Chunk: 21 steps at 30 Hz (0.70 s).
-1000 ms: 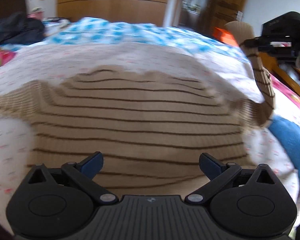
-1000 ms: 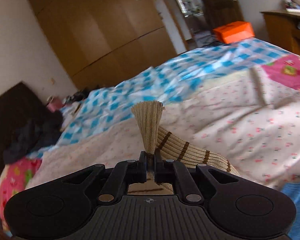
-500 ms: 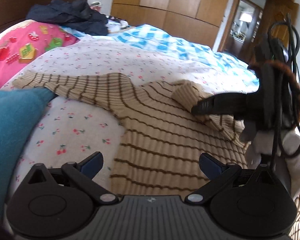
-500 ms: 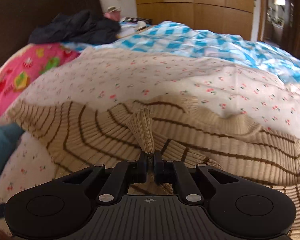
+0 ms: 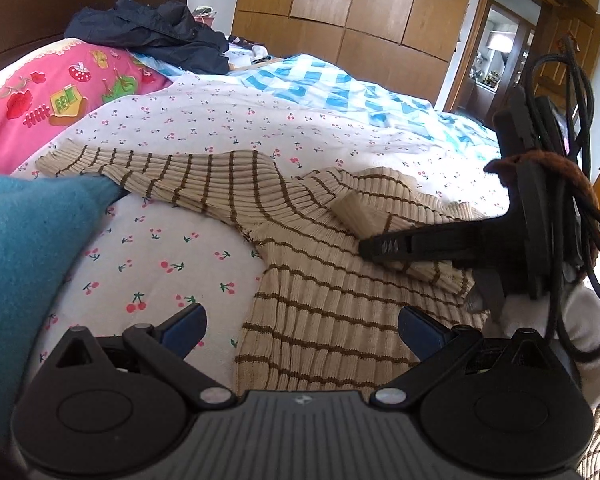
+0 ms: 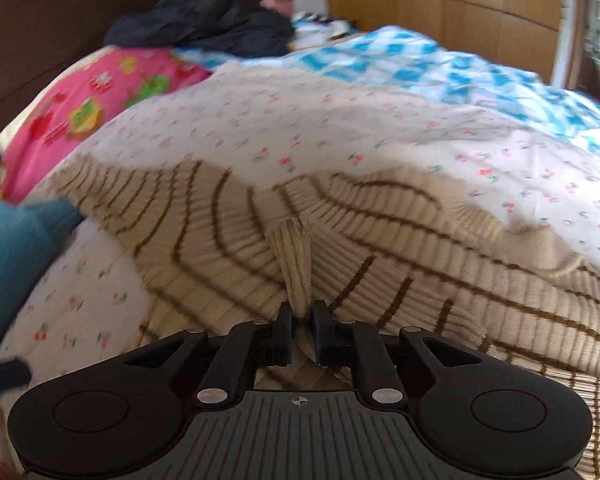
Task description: Fold small clothes
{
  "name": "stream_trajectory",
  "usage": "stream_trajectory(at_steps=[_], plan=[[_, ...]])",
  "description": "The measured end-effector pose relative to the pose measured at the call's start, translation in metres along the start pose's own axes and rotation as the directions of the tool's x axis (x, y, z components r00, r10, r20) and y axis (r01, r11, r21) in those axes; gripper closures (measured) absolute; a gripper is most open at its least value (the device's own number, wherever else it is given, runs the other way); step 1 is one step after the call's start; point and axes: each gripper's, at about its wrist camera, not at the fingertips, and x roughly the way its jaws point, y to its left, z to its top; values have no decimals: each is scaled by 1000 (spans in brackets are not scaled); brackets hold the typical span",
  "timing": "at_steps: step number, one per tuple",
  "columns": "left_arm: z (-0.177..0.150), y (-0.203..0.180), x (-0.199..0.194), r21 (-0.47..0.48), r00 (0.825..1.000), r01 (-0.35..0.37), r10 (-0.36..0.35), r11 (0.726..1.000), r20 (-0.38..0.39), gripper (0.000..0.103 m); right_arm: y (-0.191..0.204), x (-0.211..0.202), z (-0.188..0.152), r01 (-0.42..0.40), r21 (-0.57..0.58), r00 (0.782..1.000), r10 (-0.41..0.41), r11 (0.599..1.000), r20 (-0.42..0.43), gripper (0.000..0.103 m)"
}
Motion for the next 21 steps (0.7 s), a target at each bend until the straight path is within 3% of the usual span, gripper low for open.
stream_trajectory(at_steps=[1,5,10,13,16,21], plan=[[0,-1,0,4,1000,1,-1,1000,3,0,-1,-4,-1,-21,16,1000,21,1000,11,76],[-2,-5,0,26,1000,2,-2,1000,11,0,-12,-37,-7,-58,110,996,50,992,76,77],[-3,-9,1,36,1000,6,-7,999,12,0,-42,-104,-43,9,196,993,-32,981,112,77],[-4,-12,0,50,1000,11,-11,999,12,0,-69,-149,-84,108,291,989,-133,950,65,77],[-5,-15,1,67,1000,14,-14,998,8,0,-89,-192,-132,221,386,971,-238,896,-3,74],[-10,-25,2,108,1000,17,-17,994,0,0,-95,-235,-198,308,472,951,-275,826,-139,69]])
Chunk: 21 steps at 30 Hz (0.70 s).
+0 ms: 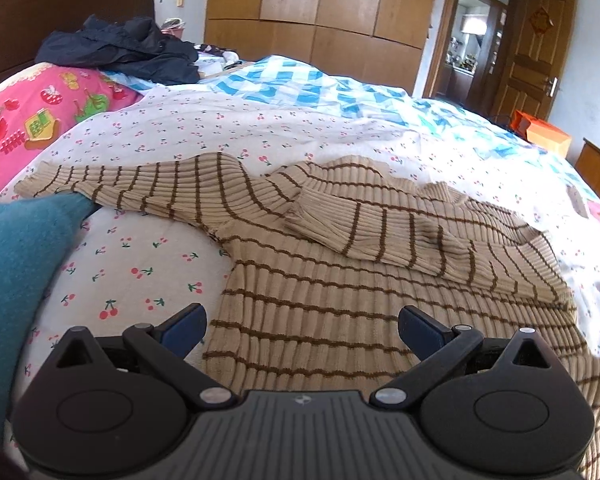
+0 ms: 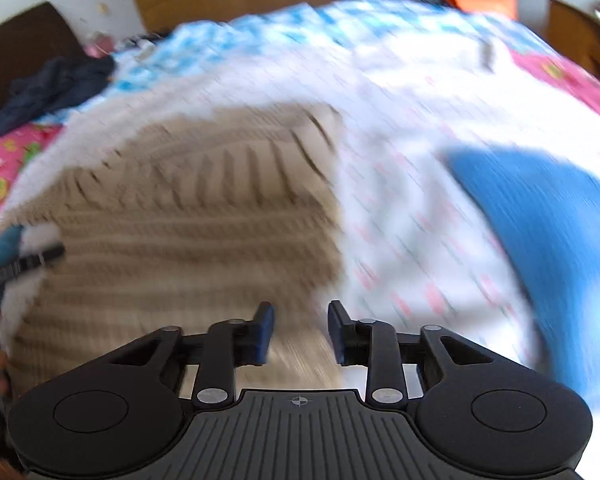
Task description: Fold small clothes
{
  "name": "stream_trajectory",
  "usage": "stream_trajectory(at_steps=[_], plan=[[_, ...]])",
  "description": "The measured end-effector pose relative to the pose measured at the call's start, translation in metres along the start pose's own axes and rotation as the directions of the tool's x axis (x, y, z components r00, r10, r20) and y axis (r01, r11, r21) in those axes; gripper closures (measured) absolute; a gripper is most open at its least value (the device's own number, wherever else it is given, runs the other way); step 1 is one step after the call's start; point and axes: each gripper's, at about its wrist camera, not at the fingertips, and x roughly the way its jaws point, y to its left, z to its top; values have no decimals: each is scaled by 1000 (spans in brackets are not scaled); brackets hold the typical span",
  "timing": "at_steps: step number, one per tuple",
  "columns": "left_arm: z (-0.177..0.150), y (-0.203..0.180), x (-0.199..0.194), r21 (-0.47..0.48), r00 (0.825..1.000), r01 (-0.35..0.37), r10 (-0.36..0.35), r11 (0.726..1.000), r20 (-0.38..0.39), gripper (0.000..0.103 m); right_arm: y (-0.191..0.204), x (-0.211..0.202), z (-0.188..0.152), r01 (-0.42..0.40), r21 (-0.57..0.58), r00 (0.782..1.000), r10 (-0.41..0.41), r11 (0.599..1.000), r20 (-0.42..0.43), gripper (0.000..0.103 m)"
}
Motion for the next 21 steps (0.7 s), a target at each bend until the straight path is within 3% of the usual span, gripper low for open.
stream_trajectory(at_steps=[4,7,9,10,14,21], plan=[[-4,-9,-4,42,1000,12,-12,999,-1,0,-13,3,-35,-14,68,989,24,998,-145,68],[-6,-15,-9,69,1000,25,-25,997,6,0,-12,14,-49,-12,77,979,28,997,-201,68],[-7,-20,-12,90,1000,27,-28,996,7,0,-7,15,-49,-41,70,969,56,997,-239,80],[-8,-21,-14,97,1000,29,-30,995,7,0,-4,13,-50,-63,61,962,77,996,-262,99],[-11,-23,-21,105,999,48,-48,993,-2,0,5,-4,-54,-98,7,938,95,995,-332,99],[-16,-23,-8,134,995,22,-8,991,-98,0,7,-9,-61,-28,-48,910,5,998,-415,96]])
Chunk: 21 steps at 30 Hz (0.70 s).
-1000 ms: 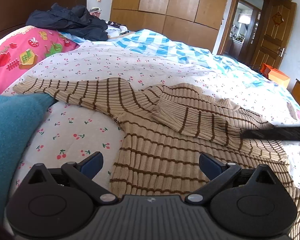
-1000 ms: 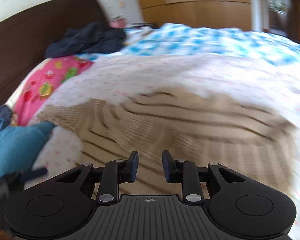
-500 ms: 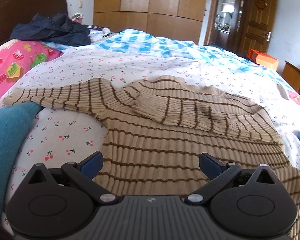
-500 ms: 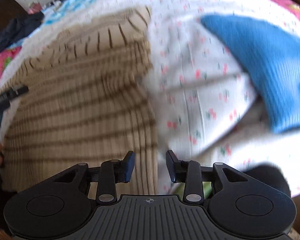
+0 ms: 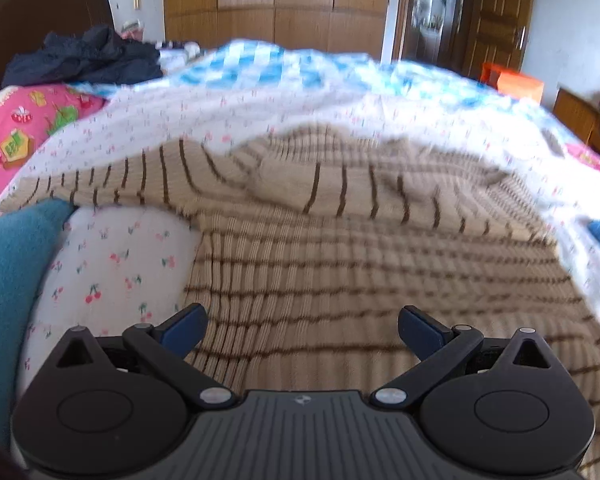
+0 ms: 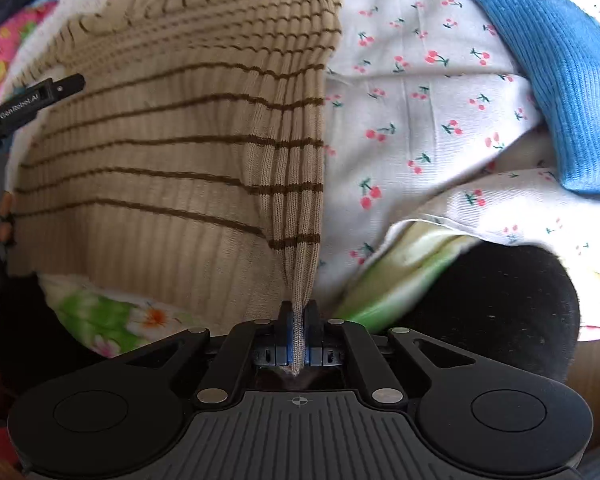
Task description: Fold small clothes
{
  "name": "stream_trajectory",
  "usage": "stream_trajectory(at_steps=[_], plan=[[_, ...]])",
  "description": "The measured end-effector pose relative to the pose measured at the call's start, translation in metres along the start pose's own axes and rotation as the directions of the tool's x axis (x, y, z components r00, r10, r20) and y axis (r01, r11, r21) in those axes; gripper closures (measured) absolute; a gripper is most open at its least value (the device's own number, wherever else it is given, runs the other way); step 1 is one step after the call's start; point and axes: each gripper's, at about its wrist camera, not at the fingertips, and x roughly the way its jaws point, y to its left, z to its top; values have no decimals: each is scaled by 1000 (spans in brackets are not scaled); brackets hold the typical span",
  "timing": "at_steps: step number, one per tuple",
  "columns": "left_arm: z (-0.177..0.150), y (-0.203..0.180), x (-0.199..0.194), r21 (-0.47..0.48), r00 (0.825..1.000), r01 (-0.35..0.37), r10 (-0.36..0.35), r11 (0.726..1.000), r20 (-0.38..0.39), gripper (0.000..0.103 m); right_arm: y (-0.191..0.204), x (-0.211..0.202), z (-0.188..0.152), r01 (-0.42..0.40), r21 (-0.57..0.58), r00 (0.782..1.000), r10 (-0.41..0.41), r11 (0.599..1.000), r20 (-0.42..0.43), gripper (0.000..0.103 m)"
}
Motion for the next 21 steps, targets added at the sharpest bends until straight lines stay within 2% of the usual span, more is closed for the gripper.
stream_trajectory(at_steps=[1,4,8,11,14,17,21], plan=[[-1,1,3,-3,1000,2,-2,1000,-23,0,0,-3,2,5,3,1000,-5,1000,0,91],[-5,9,6,-39,996,29,-32,999,-80,0,5,-19,6,46,-31,998,-45,998,35,90],[-12,19,4,-81,988,55,-66,995,-140,0,7,-49,22,48,-34,988,-42,998,149,89],[-17,19,-4,-71,986,51,-61,996,-156,0,20,-55,39,28,-82,973,-8,996,229,88],[-23,14,-14,-36,985,44,-49,998,-167,0,45,-48,63,-17,-151,967,55,988,250,88],[-24,16,-21,-56,985,54,-62,997,-159,0,77,-39,87,-56,-224,957,116,973,265,88],[-12,39,-32,-184,995,59,-73,981,-72,0,126,-39,120,-60,-348,937,174,936,305,88]])
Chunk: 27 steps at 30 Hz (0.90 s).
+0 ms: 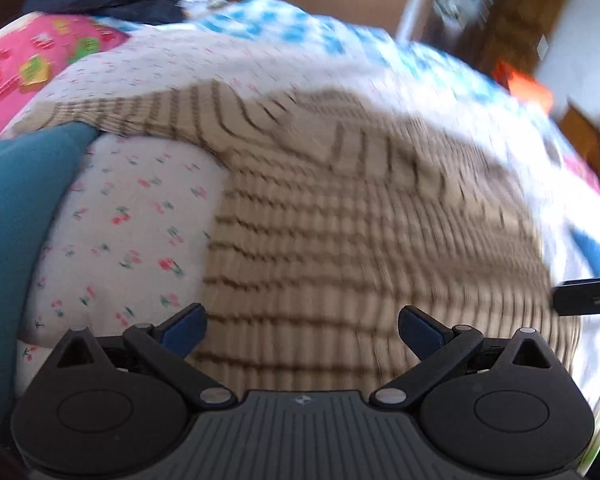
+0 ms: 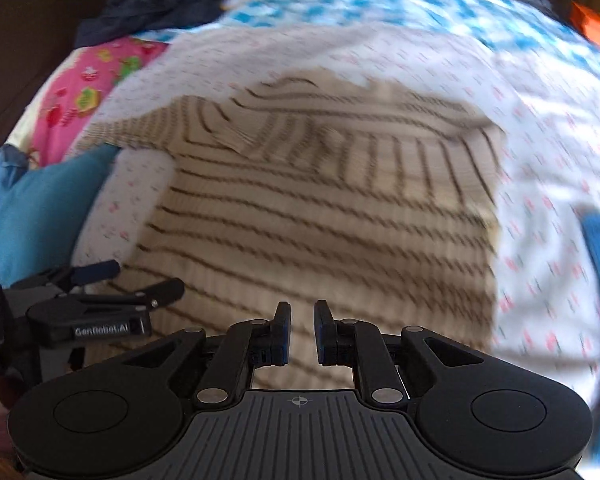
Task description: Fold small clothes
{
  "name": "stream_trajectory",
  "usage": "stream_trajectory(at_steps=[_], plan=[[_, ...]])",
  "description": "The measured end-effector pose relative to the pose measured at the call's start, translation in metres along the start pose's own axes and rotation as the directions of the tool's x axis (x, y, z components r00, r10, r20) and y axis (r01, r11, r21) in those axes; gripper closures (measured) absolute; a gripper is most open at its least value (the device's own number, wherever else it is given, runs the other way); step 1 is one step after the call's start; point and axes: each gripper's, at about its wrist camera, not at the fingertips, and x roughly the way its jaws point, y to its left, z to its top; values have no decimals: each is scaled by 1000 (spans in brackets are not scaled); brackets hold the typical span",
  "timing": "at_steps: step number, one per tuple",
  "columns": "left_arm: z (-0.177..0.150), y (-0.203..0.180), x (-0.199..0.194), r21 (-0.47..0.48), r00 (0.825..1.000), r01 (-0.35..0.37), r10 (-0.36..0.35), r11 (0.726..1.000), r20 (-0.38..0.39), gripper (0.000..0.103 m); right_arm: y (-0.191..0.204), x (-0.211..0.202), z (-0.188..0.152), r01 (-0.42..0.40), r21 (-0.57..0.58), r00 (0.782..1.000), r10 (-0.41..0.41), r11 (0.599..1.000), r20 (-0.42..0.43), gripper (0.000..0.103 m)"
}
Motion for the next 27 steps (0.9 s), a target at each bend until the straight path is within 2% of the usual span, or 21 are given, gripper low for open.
stream_trajectory(at_steps=[6,9,13,19,22,24,27], plan=[[34,29,-5,-81,988,-79,89,994,128,0,60,32,62,-44,-160,997,54,986,63,85],[50,56,-13,-142,973,-119,143,983,179,0,87,45,86,-76,-234,991,99,969,90,85],[56,98,-21,-221,954,-173,219,960,205,0,123,65,114,-103,-326,985,143,940,101,85],[83,170,-48,-338,919,-194,291,921,265,0,180,100,147,-156,-419,971,217,895,101,83],[110,210,-44,-385,931,-107,229,917,286,0,197,112,150,-201,-412,964,255,889,80,83],[126,238,-28,-441,943,-69,203,895,263,5,202,117,144,-215,-416,960,269,884,75,83],[145,274,12,-528,969,-65,180,847,170,22,197,120,128,-214,-414,960,270,885,80,83]])
